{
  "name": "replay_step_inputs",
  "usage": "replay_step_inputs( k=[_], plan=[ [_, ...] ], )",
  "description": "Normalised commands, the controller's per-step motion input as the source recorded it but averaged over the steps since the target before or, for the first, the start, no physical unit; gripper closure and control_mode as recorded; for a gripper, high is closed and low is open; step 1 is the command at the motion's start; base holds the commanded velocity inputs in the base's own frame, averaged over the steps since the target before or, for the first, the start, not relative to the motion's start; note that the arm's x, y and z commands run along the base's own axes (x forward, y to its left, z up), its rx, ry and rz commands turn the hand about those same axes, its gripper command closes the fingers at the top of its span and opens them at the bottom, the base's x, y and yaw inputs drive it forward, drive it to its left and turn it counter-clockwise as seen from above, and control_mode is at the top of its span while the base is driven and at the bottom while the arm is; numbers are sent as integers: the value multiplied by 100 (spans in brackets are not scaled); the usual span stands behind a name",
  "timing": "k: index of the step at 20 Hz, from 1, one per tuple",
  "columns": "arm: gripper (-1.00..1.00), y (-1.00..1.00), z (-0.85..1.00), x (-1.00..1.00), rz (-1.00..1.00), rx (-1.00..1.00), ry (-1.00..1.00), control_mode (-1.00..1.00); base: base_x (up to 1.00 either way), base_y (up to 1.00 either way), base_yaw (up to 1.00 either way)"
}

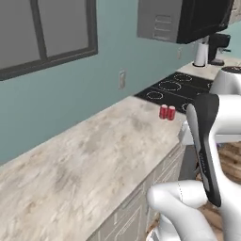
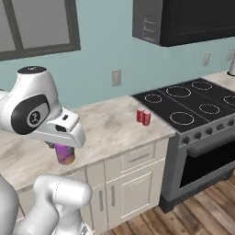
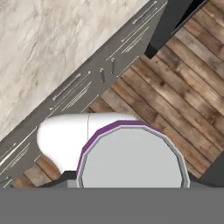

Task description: Four empty soda cans are scattered around the kitchen. Gather all the cans and cluster them next to the stove for recycling.

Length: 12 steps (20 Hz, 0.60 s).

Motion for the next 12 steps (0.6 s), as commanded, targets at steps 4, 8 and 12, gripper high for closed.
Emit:
replay_step_inputs(
  k=[4,8,12],
  plan=[
    [100,0,0,0,0,0,0,100,56,-1,83],
    [100,0,0,0,0,0,0,100,58,-16,74],
    [100,0,0,0,0,0,0,100,51,-28,66]
  ],
)
